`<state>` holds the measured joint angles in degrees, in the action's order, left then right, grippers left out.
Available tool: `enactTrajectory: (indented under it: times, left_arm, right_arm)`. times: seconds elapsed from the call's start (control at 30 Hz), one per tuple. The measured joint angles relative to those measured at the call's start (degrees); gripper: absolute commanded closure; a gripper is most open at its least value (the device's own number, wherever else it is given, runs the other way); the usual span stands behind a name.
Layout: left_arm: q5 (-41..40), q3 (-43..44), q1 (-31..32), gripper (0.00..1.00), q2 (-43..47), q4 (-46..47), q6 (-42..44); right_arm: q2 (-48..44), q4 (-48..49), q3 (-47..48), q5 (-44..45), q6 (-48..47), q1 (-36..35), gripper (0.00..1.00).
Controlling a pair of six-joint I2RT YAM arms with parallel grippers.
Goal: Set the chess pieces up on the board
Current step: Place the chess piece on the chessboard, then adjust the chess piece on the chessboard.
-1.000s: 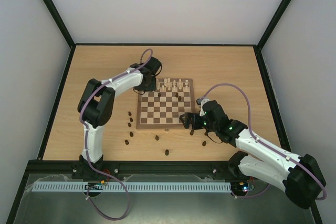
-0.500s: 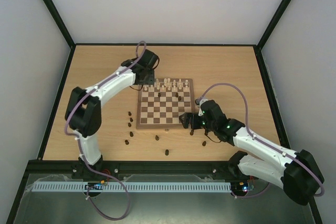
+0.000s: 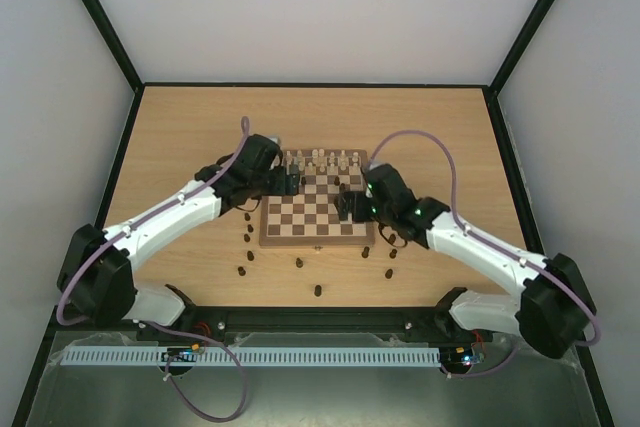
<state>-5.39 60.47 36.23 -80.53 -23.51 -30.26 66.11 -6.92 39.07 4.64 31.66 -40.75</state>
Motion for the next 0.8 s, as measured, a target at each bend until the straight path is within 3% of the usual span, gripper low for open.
enactTrajectory:
  times: [0.23, 0.5, 0.8]
  left_arm:
    - [1.5, -5.5, -1.4, 0.01, 4.1, 4.2, -0.9]
    - [3.5, -8.5, -5.4, 0.01, 7.2, 8.3, -2.1]
    - [5.3, -9.6, -5.4, 0.01, 7.2, 10.6, -2.4]
  right_arm:
    - [13.3, -3.6, 20.0, 3.1, -2.5, 0.4, 0.15]
    - [33.2, -8.3, 37.0, 1.8, -5.5, 4.7, 0.51]
    - [42.9, -13.2, 48.0, 0.7, -7.0, 6.6, 0.56]
